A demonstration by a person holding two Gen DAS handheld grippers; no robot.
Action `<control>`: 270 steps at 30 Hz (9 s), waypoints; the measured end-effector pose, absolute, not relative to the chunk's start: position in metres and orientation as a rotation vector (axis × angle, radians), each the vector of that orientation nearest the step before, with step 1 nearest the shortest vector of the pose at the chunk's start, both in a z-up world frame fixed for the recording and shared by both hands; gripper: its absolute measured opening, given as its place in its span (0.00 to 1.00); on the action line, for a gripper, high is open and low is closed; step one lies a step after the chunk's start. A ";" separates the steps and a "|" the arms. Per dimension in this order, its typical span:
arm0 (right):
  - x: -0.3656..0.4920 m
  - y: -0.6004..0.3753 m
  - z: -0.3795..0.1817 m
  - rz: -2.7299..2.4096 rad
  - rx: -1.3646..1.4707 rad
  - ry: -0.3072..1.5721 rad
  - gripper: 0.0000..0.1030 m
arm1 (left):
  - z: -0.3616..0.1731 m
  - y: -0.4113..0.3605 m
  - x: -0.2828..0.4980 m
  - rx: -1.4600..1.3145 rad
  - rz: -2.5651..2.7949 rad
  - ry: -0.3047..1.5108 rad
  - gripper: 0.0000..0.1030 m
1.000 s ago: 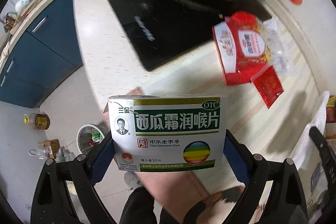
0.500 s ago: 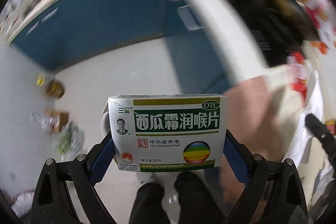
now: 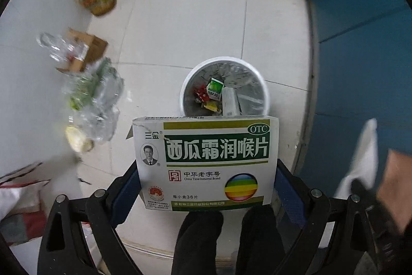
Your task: Collect trash
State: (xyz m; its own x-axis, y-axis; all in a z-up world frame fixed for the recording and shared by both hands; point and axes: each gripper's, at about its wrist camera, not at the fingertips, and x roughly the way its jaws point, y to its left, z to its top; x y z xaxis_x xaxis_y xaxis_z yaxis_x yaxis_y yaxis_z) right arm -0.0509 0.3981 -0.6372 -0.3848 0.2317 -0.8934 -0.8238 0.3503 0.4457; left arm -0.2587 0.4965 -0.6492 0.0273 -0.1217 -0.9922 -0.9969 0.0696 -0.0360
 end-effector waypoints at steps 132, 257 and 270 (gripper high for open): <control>0.607 0.049 -0.353 0.680 0.136 1.267 0.69 | -0.336 0.273 0.368 -0.391 0.752 1.357 1.00; 0.234 0.214 -0.233 1.063 -0.153 1.040 0.04 | -0.133 0.384 0.032 -0.552 0.803 0.654 0.00; 0.077 0.328 -0.333 1.205 -0.297 1.156 0.03 | -0.260 0.465 -0.125 -0.738 0.966 0.772 0.00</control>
